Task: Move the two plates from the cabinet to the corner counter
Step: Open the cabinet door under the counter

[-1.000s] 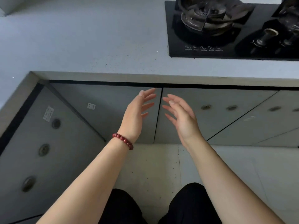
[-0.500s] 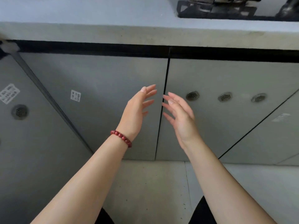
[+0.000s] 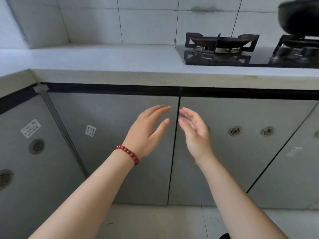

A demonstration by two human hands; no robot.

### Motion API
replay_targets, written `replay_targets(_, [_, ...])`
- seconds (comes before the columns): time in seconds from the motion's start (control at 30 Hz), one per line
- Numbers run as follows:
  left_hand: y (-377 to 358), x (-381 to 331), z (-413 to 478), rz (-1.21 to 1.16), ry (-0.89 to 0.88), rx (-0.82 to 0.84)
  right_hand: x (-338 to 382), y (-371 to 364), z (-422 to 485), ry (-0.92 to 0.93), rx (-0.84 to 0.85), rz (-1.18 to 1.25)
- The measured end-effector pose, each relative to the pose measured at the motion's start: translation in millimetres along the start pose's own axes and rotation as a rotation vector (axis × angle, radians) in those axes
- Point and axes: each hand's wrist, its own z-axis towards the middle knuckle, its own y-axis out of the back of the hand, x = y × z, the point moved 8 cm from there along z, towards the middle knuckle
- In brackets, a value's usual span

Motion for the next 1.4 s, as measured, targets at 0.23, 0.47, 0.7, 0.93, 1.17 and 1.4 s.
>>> replay_targets(0.23, [-9.0,5.8,7.2,0.263,-0.087,0.026,0.4,8.1,-3.2,-0.020,0.000,0.057])
replay_targets(0.47, [-20.1,3.3,21.7,0.421,-0.110,0.062,0.2,17.6,-3.3,-0.039,-0.023,0.124])
replay_targets(0.7, [-25.2,10.3,30.9,0.420,-0.058,0.073,-0.3,23.6,-8.4,-0.048,-0.035,0.105])
replay_targets(0.93, [-23.4,15.8,33.1,0.390,-0.086,0.051,-6.5,14.8,-8.5,-0.106,-0.080,0.104])
replay_targets(1.17, [-18.4,16.5,36.6,0.255,-0.069,0.054,-10.0,1.0,2.3,-0.114,-0.146,0.138])
replay_targets(1.4, [-24.9,15.3,38.0,0.257,-0.024,0.001,-13.9,5.1,6.1,-0.111,-0.119,0.150])
